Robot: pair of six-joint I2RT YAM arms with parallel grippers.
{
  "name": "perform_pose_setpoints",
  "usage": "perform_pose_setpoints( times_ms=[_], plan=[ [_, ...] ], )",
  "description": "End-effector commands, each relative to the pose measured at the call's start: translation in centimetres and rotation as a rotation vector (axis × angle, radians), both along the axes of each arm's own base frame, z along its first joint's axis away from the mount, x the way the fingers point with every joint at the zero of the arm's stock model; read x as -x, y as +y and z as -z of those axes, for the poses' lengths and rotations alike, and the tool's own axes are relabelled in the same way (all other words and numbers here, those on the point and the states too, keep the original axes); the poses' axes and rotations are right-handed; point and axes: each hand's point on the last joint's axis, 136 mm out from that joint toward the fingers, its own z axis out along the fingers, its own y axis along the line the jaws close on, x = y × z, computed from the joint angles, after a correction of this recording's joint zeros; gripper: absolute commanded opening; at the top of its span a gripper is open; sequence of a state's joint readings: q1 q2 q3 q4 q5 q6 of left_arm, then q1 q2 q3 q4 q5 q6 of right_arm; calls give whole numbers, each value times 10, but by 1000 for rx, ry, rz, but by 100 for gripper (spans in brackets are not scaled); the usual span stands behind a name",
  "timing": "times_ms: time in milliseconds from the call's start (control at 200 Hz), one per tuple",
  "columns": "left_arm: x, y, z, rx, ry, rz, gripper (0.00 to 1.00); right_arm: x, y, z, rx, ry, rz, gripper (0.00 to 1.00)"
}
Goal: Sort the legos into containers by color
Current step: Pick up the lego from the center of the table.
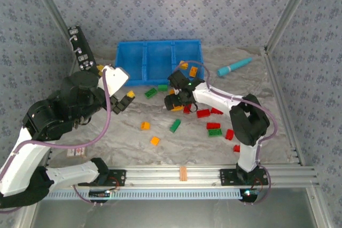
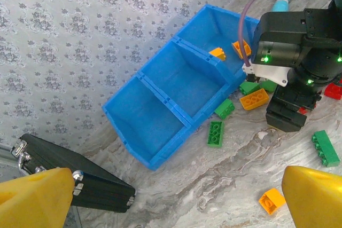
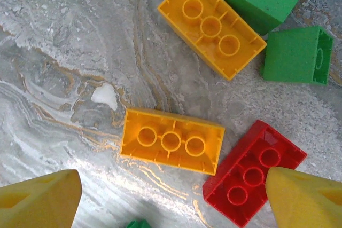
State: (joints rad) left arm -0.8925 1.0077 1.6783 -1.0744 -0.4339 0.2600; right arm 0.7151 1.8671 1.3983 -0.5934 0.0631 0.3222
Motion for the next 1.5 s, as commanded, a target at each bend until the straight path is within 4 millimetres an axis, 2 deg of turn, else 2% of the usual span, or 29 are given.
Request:
perform_pose_setpoints(
  times_ms=[0, 180, 475, 710, 930, 1085, 1215, 1379, 1494],
  plan=[
    [3, 1, -1, 20, 3, 4, 100, -7, 1, 11, 12, -7, 21, 92],
    [2, 0, 1, 8, 8, -1, 100, -12, 10, 26, 21, 13, -5, 93],
    [1, 1, 2, -1, 5, -6, 100, -12, 11, 52, 51, 53, -11, 92],
    [-1, 2, 3, -9, 0, -13, 100, -13, 7, 63, 88, 64, -8, 83],
    [-1, 3, 3, -14, -2, -16, 100, -15, 5, 62, 98, 63, -5, 74],
    [-1, 4, 1, -15, -10, -20, 100, -14, 1, 44, 98, 56, -8, 67],
    [-2, 5, 0, -19, -18, -24, 100, -21, -7, 10, 100, 11, -10, 65],
    [-2, 7, -1, -26, -27, -32, 100, -51, -22, -37, 96, -82, 15, 64],
    [-3, 8, -1, -33, -32, -38, 100, -84, -35, -57, 86, -134, 46, 63]
  ],
)
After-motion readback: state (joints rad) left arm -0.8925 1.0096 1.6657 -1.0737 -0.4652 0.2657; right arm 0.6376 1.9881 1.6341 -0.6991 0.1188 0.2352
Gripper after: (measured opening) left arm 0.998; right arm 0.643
